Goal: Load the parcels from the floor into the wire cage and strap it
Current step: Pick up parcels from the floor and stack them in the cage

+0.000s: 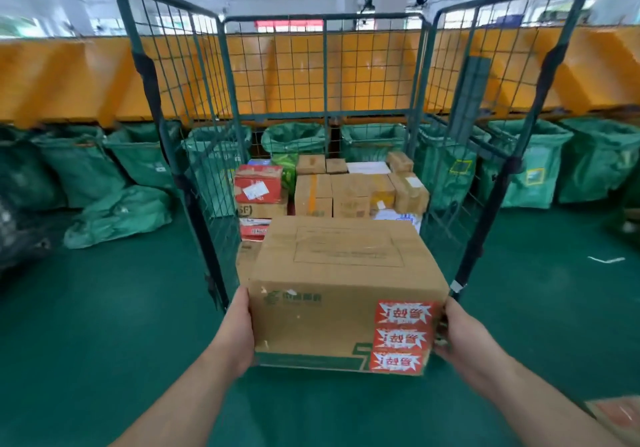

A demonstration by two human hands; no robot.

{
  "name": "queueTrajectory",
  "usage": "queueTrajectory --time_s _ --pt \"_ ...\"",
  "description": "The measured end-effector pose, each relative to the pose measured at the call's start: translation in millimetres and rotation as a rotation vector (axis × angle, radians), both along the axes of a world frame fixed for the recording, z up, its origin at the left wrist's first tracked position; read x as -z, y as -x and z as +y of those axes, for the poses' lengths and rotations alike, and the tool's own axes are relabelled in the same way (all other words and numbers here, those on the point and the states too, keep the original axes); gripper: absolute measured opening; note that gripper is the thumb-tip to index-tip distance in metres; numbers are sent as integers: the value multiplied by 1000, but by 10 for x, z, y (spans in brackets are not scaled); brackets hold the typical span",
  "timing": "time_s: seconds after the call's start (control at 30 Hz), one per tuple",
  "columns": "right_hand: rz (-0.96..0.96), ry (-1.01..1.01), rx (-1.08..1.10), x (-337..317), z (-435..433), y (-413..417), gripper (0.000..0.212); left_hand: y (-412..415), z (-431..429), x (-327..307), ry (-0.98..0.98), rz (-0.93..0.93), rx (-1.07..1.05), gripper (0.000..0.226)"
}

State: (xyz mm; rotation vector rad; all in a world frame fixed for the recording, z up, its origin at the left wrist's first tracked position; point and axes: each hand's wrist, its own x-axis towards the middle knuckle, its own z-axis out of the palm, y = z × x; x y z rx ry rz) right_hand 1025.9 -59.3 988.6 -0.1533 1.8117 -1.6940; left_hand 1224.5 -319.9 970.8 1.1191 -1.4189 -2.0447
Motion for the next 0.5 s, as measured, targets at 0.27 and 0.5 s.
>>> queueTrajectory --time_s 0.27,0.5 --pt "-78 -27 26 148 -836 1193 62 1198 -739 137 37 -12 -22 56" --pt "-253 2 101 62 -1415 2246 68 2664 -1421 361 -10 -16 73 52"
